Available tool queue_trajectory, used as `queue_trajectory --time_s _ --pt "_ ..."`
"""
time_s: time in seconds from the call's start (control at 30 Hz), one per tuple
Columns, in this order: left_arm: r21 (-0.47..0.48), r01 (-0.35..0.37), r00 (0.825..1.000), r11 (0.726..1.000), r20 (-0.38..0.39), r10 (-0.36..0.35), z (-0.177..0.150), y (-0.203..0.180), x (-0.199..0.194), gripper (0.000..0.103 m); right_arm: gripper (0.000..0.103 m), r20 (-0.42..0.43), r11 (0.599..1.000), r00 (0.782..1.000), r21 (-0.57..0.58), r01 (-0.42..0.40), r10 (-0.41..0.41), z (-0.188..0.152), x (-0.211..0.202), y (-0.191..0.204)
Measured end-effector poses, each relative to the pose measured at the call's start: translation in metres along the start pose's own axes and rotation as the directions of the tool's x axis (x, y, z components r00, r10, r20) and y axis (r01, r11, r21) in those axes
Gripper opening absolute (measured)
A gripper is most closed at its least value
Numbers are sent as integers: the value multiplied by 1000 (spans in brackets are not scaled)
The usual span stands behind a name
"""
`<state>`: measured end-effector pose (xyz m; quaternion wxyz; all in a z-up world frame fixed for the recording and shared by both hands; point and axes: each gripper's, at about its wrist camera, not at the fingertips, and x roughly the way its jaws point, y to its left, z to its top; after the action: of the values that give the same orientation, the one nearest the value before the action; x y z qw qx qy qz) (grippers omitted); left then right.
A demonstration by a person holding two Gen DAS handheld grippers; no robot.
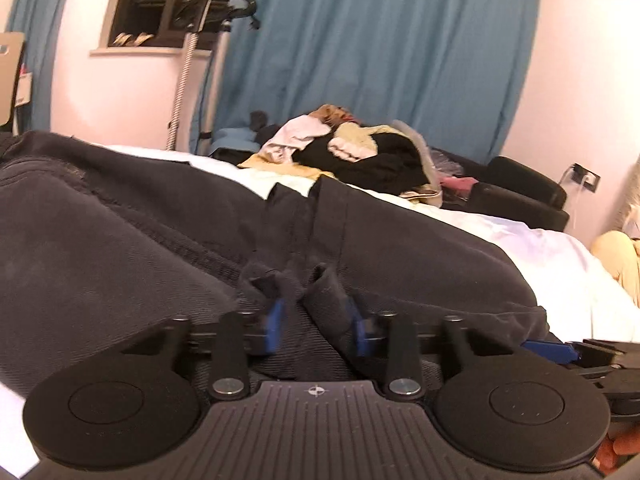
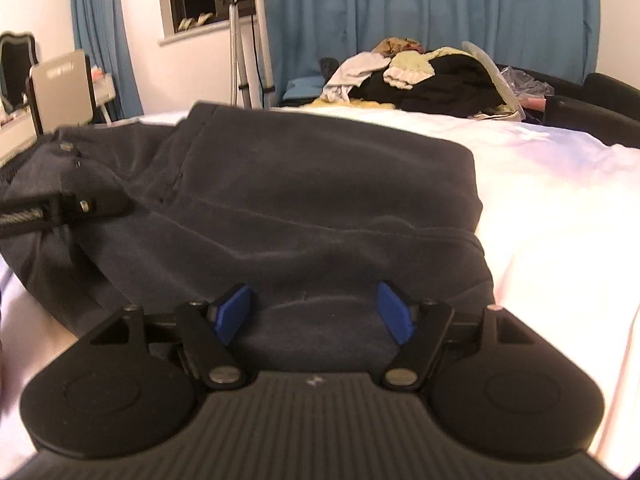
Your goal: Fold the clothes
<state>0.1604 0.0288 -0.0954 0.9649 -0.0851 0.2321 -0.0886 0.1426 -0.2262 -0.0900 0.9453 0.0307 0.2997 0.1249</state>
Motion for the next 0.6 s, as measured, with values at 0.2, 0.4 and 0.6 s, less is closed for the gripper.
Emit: queue_trajectory --time_s 0.2,0.4,0.6 --pt "-72 10 999 997 36 -7 13 0 -42 19 88 168 997 985 65 -37 25 8 -32 -7" --pt "-70 -32 996 997 -80 26 -5 18 -19 20 89 191 977 977 207 60 -100 12 -41 -38" --pt "-70 -12 997 997 -75 7 -6 22 -22 21 87 43 851 999 524 -35 14 -11 -7 -94"
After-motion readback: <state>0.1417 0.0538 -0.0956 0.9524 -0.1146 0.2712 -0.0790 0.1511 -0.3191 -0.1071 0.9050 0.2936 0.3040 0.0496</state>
